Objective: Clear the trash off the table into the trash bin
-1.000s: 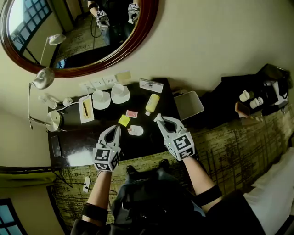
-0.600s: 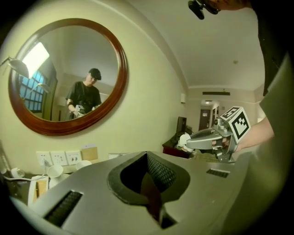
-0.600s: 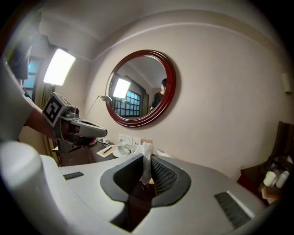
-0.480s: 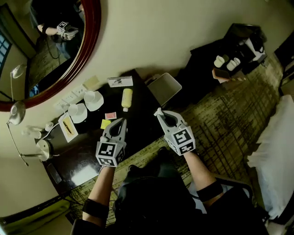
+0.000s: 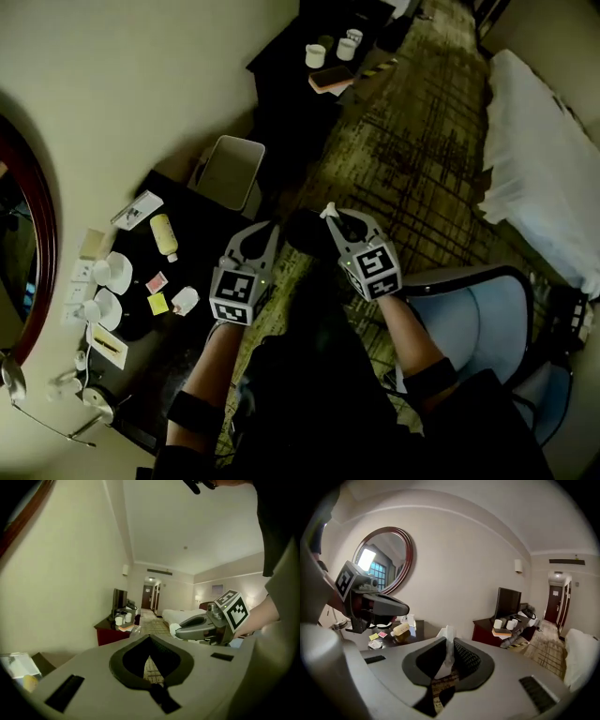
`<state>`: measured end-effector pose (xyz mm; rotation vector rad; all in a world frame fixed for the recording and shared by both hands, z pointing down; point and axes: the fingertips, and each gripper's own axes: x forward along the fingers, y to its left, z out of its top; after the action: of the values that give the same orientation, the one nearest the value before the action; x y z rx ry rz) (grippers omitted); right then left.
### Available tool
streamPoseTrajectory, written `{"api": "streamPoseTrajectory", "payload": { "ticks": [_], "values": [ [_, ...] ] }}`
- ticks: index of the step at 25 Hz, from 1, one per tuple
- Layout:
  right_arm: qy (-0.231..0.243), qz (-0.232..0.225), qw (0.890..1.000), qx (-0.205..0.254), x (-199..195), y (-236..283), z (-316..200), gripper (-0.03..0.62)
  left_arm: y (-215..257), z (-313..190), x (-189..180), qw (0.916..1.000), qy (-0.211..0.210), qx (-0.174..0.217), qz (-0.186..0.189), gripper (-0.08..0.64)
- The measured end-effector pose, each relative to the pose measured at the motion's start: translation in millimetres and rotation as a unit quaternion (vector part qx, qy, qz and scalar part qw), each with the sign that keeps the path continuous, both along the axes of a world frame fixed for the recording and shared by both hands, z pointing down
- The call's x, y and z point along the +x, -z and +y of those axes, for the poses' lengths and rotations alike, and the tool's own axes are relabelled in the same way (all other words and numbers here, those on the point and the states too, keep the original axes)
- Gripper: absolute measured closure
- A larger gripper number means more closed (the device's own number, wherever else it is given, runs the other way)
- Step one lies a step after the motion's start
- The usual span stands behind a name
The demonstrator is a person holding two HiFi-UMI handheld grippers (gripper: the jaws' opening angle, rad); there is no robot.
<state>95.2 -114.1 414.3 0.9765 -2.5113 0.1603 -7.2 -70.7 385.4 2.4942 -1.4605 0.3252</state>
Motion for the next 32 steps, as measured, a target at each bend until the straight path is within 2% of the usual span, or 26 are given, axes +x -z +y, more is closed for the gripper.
{"api": "streamPoseTrajectory", "payload": {
  "ticks": [7,14,22,26,32],
  "values": [
    [-0.038,0.029,0.997,-0.063,50.5,-96.9,-38.9,0.526,-81.3,-41.8,64.0,0.9961,-0.043,-0.077,0.006,0.56],
    [-0.054,0.042,0.987,-0.147,73.6,-242.3,-63.1,0.526,-210.6,-69.9,110.5,0.9845,-0.051,-0.168,0.007,0.56],
    [-0.05,0.061,0.972,-0.22,81.9,-413.5,-80.2,0.525,-373.9,-97.8,132.9,0.9674,-0.018,-0.252,0.007,0.56],
    [-0.049,0.069,0.966,-0.246,84.8,-494.0,-84.0,0.522,-461.1,-107.8,145.0,0.9609,-0.012,-0.277,0.0,0.56],
    [-0.053,0.086,0.954,-0.282,88.6,-607.8,-80.6,0.518,-573.4,-112.5,137.1,0.9494,0.011,-0.314,-0.005,0.56]
  ]
}}
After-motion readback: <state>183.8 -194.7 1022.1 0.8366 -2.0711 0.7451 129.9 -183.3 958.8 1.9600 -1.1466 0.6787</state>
